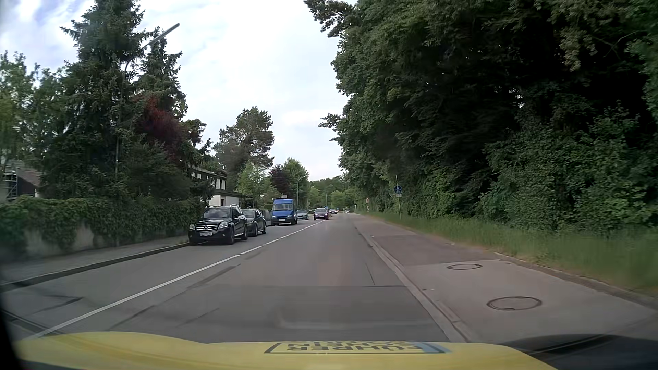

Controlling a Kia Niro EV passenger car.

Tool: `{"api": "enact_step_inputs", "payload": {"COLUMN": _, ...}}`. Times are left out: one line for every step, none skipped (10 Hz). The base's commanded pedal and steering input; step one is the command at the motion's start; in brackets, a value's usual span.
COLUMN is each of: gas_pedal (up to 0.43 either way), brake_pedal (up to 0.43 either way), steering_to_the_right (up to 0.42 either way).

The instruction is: Follow the waypoints while adhering to traffic rules and regulations

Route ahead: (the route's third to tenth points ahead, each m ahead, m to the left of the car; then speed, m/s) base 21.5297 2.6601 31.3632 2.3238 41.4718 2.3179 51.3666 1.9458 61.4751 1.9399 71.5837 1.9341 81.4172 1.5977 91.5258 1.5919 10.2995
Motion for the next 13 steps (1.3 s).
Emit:
{"api": "enact_step_inputs", "payload": {"gas_pedal": 0.079, "brake_pedal": 0.000, "steering_to_the_right": -0.001}}
{"api": "enact_step_inputs", "payload": {"gas_pedal": 0.079, "brake_pedal": 0.000, "steering_to_the_right": -0.001}}
{"api": "enact_step_inputs", "payload": {"gas_pedal": 0.079, "brake_pedal": 0.000, "steering_to_the_right": 0.001}}
{"api": "enact_step_inputs", "payload": {"gas_pedal": 0.079, "brake_pedal": 0.000, "steering_to_the_right": 0.001}}
{"api": "enact_step_inputs", "payload": {"gas_pedal": 0.079, "brake_pedal": 0.000, "steering_to_the_right": 0.002}}
{"api": "enact_step_inputs", "payload": {"gas_pedal": 0.079, "brake_pedal": 0.000, "steering_to_the_right": 0.002}}
{"api": "enact_step_inputs", "payload": {"gas_pedal": 0.079, "brake_pedal": 0.000, "steering_to_the_right": 0.002}}
{"api": "enact_step_inputs", "payload": {"gas_pedal": 0.079, "brake_pedal": 0.000, "steering_to_the_right": 0.002}}
{"api": "enact_step_inputs", "payload": {"gas_pedal": 0.079, "brake_pedal": 0.000, "steering_to_the_right": 0.002}}
{"api": "enact_step_inputs", "payload": {"gas_pedal": 0.079, "brake_pedal": 0.000, "steering_to_the_right": 0.002}}
{"api": "enact_step_inputs", "payload": {"gas_pedal": 0.079, "brake_pedal": 0.000, "steering_to_the_right": 0.002}}
{"api": "enact_step_inputs", "payload": {"gas_pedal": 0.079, "brake_pedal": 0.000, "steering_to_the_right": 0.002}}
{"api": "enact_step_inputs", "payload": {"gas_pedal": 0.079, "brake_pedal": 0.000, "steering_to_the_right": 0.001}}
